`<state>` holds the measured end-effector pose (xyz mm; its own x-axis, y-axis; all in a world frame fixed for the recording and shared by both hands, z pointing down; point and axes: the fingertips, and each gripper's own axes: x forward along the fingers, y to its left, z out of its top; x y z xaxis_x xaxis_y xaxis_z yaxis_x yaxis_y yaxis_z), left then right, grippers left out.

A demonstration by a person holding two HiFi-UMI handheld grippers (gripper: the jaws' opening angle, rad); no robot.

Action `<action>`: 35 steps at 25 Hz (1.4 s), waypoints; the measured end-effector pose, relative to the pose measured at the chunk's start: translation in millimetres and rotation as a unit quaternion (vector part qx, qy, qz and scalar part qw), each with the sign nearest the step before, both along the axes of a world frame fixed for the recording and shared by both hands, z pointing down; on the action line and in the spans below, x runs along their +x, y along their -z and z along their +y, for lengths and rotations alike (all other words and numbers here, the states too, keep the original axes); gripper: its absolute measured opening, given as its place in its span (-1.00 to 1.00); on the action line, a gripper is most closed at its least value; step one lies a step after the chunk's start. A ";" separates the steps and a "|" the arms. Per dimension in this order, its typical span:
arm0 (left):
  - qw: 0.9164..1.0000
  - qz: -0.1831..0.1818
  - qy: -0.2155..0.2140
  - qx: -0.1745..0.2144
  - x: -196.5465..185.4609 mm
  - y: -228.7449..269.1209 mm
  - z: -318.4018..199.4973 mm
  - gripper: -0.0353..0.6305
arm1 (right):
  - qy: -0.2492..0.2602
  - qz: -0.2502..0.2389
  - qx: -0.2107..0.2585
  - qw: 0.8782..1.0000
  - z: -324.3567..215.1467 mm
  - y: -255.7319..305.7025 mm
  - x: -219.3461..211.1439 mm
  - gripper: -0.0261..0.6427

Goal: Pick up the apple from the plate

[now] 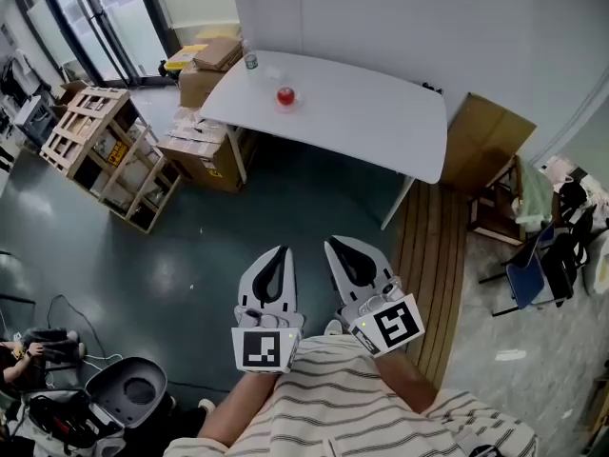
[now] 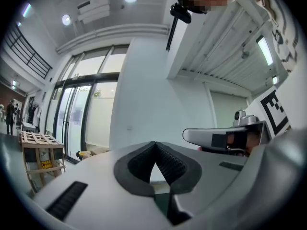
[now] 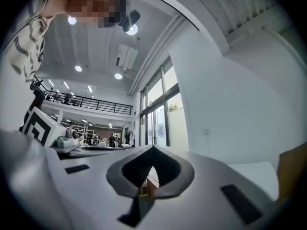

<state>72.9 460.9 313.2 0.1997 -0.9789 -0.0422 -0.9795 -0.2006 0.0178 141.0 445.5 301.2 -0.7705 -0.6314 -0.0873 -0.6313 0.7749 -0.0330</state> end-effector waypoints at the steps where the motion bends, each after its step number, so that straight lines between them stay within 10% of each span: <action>1: 1.000 -0.001 0.001 -0.002 4.7 -1.5 -2.6 -0.88 | 0.003 -0.001 0.000 1.000 -2.9 -0.4 3.6 -0.89; 19: 0.998 -0.029 0.046 -0.029 40.7 -28.1 -30.5 -0.88 | -0.020 -0.006 -0.015 1.000 -54.1 -27.9 58.7 -0.89; 35: 1.000 0.002 0.013 -0.021 -20.0 -34.3 -153.8 -0.88 | -0.039 0.031 -0.008 0.999 -165.4 -30.7 -8.3 -0.89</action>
<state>52.9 307.1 347.4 0.1735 -0.9848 -0.0023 -0.9844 -0.1735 0.0299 132.8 280.2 331.9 -0.7227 -0.6905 -0.0302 -0.6908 0.7231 -0.0040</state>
